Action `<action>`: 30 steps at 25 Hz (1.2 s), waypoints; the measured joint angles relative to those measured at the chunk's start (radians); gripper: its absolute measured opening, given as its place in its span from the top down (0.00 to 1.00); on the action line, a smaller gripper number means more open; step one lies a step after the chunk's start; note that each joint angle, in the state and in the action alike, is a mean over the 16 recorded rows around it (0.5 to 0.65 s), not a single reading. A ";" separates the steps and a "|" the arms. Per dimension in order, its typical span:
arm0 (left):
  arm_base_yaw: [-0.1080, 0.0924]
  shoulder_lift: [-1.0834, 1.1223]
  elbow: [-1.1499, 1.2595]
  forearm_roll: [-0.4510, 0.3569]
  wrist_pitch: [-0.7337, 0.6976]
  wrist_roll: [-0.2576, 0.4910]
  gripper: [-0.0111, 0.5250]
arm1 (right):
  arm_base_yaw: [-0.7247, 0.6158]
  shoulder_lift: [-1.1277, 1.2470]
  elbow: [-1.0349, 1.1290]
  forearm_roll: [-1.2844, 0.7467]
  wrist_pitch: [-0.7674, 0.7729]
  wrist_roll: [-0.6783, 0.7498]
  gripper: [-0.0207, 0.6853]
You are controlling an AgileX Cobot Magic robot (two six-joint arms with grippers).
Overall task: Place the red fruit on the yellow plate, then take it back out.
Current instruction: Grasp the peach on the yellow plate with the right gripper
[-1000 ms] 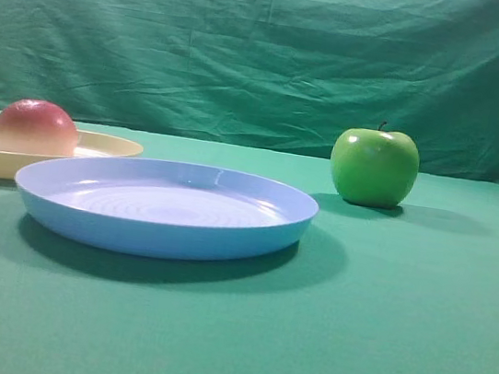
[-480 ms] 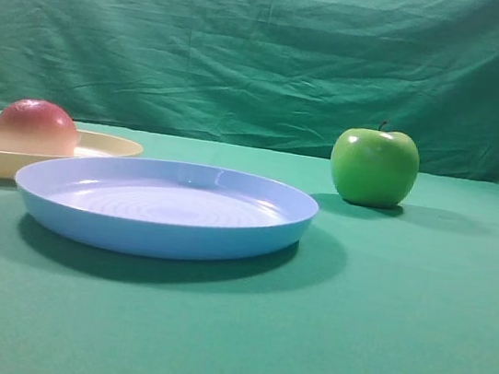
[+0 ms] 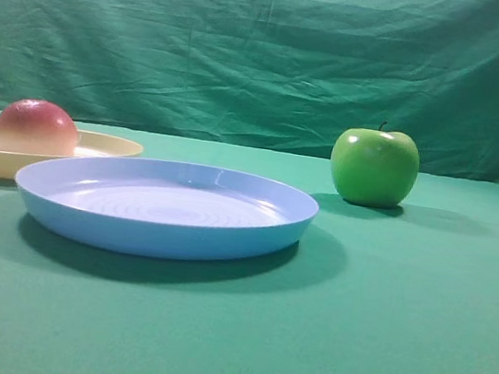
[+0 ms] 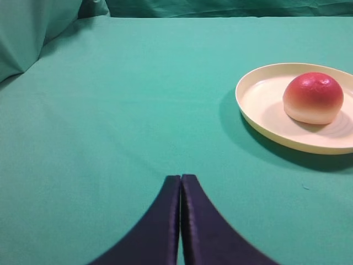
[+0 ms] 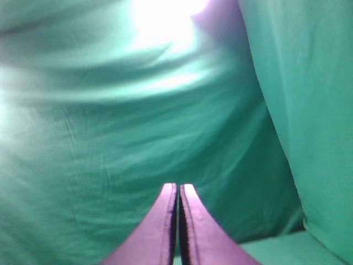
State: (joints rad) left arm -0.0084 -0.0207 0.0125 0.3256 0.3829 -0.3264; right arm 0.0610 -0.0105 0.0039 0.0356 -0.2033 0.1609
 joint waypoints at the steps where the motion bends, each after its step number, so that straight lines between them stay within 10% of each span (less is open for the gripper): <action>1: 0.000 0.000 0.000 0.000 0.000 0.000 0.98 | 0.000 0.000 -0.012 0.000 -0.008 0.002 0.97; 30: 0.000 0.000 0.000 0.000 0.000 0.000 0.98 | 0.000 0.233 -0.470 0.019 0.629 -0.041 0.97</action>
State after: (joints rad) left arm -0.0084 -0.0207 0.0125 0.3256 0.3829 -0.3264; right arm 0.0610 0.2226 -0.4658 0.0544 0.4256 0.1198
